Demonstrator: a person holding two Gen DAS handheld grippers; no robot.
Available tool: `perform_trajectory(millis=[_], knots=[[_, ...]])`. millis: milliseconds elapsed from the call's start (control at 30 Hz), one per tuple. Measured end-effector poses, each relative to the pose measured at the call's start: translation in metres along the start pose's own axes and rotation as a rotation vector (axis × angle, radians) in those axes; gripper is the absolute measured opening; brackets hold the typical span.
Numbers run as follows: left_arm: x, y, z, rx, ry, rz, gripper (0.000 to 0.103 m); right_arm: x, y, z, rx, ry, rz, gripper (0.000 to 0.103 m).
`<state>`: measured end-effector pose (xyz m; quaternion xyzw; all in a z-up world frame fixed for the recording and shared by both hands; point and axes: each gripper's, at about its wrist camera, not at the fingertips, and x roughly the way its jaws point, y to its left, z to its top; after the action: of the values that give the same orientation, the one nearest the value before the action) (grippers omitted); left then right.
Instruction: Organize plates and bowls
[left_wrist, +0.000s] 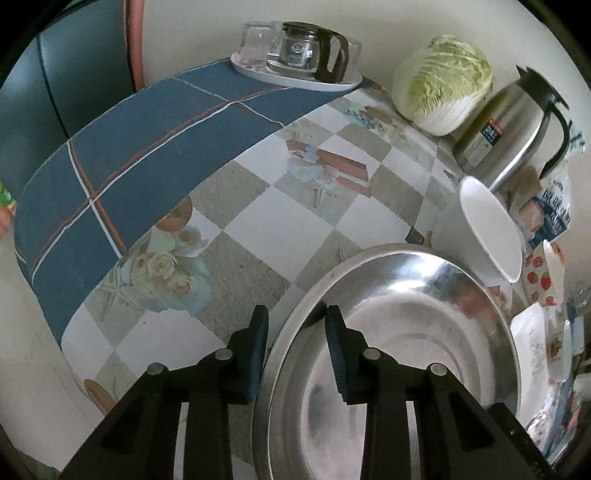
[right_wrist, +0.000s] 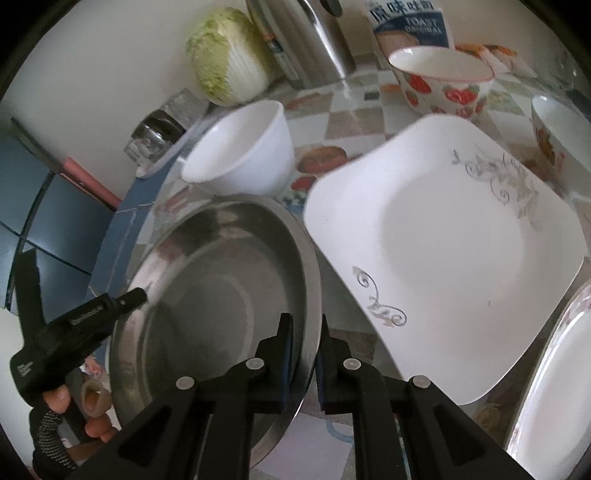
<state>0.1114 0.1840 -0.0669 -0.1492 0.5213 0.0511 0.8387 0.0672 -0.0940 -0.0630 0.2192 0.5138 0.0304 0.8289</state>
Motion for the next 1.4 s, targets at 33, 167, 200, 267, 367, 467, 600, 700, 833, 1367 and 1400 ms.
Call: perform_trajectory(millis=[33, 167, 200, 267, 367, 467, 600, 700, 833, 1367, 1400], knots=[[-0.001, 0.003, 0.001, -0.014, -0.001, -0.010, 0.033, -0.001, 0.001, 0.000, -0.003, -0.001, 0.004, 0.011], [-0.008, 0.006, -0.002, -0.044, -0.021, -0.031, 0.033, -0.003, 0.006, 0.000, -0.029, -0.011, 0.003, 0.012], [-0.010, 0.007, -0.002, -0.050, -0.026, -0.035, 0.033, -0.005, 0.008, 0.000, -0.038, -0.018, 0.005, 0.012], [-0.015, 0.009, -0.001, -0.064, -0.040, -0.046, 0.033, -0.009, 0.013, 0.002, -0.050, -0.028, 0.009, 0.012], [-0.020, 0.012, -0.002, -0.079, -0.049, -0.061, 0.033, -0.014, 0.017, 0.002, -0.071, -0.046, 0.010, 0.012], [-0.023, 0.013, -0.002, -0.086, -0.061, -0.070, 0.029, -0.017, 0.019, 0.002, -0.078, -0.053, 0.017, 0.012], [-0.033, -0.001, -0.004, -0.028, -0.092, -0.120, 0.022, -0.024, 0.029, 0.003, -0.131, -0.075, 0.004, 0.010], [-0.033, -0.012, -0.006, 0.016, -0.089, -0.113, 0.022, -0.026, 0.031, 0.002, -0.139, -0.080, 0.034, 0.010], [-0.030, -0.007, -0.006, -0.024, -0.075, -0.118, 0.022, -0.014, 0.017, 0.001, -0.107, -0.038, 0.011, 0.010], [-0.014, 0.036, -0.007, -0.199, -0.019, -0.063, 0.058, 0.003, 0.001, 0.001, -0.058, 0.013, 0.001, 0.013], [-0.013, 0.034, -0.007, -0.195, -0.013, -0.065, 0.058, 0.003, -0.001, 0.002, -0.049, 0.010, 0.010, 0.013]])
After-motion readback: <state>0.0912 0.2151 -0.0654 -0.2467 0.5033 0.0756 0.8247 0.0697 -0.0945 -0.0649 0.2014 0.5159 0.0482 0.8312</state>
